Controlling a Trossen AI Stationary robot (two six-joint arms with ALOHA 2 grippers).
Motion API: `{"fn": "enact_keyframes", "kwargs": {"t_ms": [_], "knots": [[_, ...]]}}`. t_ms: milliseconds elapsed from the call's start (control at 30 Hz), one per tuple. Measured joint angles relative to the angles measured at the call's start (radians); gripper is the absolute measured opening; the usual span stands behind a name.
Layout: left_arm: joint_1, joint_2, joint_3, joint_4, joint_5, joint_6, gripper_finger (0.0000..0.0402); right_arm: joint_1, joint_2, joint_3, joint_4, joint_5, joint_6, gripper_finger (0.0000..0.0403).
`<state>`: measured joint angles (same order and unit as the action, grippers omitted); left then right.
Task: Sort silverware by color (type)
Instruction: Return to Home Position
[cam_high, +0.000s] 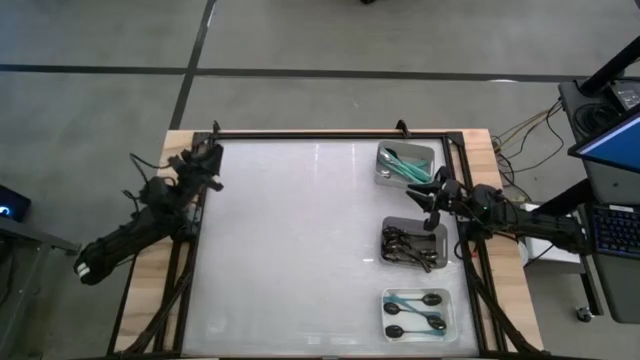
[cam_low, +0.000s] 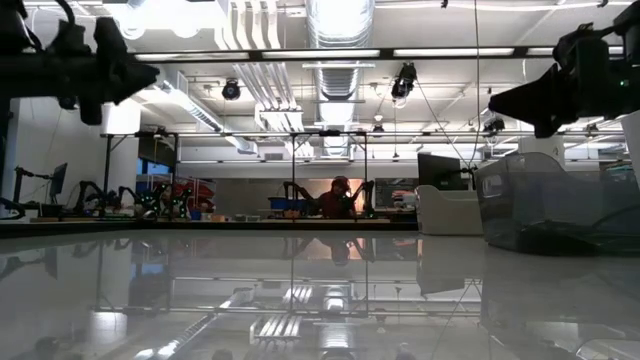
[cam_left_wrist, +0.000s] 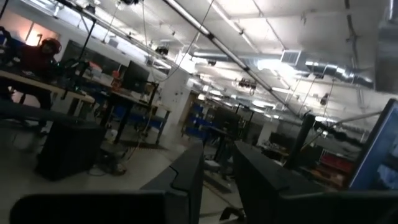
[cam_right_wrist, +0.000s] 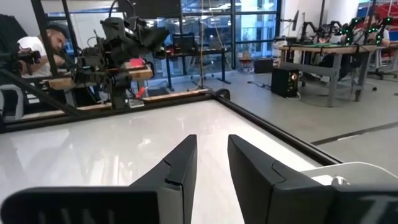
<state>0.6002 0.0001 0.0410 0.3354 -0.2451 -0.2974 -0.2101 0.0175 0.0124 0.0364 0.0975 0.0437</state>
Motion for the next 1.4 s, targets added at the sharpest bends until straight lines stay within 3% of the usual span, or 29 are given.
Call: {"fn": "enact_keyframes", "kwargs": {"t_ms": [400, 733, 1267, 1400], "knots": [[-0.060, 0.000, -0.025, -0.240, 0.000, -0.003, 0.0071, 0.000, 0.017, 0.000, -0.001, 0.000, 0.000, 0.0076], [-0.065, 0.013, -0.025, -0.248, -0.002, -0.002, 0.0071, 0.000, 0.017, 0.000, -0.001, 0.000, 0.000, 0.0076], [-0.065, 0.009, -0.010, -0.298, -0.121, -0.007, 0.0071, 0.000, 0.017, -0.001, -0.001, 0.000, 0.008, 0.0073], [-0.064, 0.009, -0.004, -0.340, -0.158, -0.085, 0.0071, 0.000, 0.017, -0.001, -0.001, 0.001, 0.008, 0.0077]]}}
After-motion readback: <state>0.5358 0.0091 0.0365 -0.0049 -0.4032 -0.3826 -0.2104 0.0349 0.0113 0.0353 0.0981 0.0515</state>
